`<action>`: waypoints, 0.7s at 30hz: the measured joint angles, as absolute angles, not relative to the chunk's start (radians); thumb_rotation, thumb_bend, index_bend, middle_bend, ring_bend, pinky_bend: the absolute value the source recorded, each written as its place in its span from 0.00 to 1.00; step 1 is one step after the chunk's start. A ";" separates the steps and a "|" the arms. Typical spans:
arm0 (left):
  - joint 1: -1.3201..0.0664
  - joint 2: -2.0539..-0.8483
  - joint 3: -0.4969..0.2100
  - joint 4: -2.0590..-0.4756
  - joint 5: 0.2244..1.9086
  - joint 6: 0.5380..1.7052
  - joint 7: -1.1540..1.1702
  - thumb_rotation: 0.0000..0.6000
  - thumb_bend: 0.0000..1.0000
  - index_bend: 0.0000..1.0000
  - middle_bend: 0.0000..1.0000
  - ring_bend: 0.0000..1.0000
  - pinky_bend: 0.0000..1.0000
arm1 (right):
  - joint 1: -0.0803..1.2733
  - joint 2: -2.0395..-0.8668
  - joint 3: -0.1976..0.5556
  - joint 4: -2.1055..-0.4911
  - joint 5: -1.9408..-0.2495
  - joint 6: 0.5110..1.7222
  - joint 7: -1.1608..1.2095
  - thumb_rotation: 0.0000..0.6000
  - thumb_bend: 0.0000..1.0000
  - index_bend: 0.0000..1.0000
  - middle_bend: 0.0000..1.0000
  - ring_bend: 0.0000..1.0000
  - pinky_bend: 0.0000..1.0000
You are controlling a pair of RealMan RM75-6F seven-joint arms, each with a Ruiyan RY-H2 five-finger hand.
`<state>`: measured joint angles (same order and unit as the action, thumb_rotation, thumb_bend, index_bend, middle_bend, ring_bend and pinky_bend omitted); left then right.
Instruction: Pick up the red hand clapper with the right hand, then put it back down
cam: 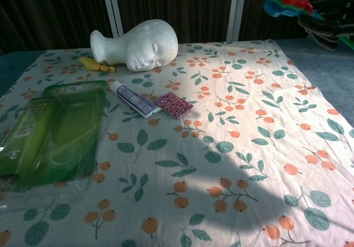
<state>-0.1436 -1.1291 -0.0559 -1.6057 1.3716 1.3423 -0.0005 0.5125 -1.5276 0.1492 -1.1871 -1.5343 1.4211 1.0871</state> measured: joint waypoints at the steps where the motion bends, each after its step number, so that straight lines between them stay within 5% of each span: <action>1: -0.144 -1.129 -0.056 -1.606 1.372 1.342 0.001 1.00 0.41 0.33 0.28 0.29 0.35 | 0.511 -1.517 0.148 -1.192 -1.533 1.414 1.136 1.00 0.66 0.81 0.78 0.94 0.96; 9: -0.144 -1.129 -0.055 -1.608 1.371 1.342 0.002 1.00 0.41 0.33 0.28 0.29 0.35 | 0.513 -1.504 0.140 -1.184 -1.529 1.373 1.068 1.00 0.68 0.81 0.78 0.94 0.96; 21: -0.142 -1.127 -0.056 -1.607 1.371 1.346 -0.001 1.00 0.41 0.33 0.28 0.29 0.35 | 0.526 -1.516 0.104 -1.184 -1.515 1.280 0.150 1.00 0.68 0.83 0.78 0.94 0.96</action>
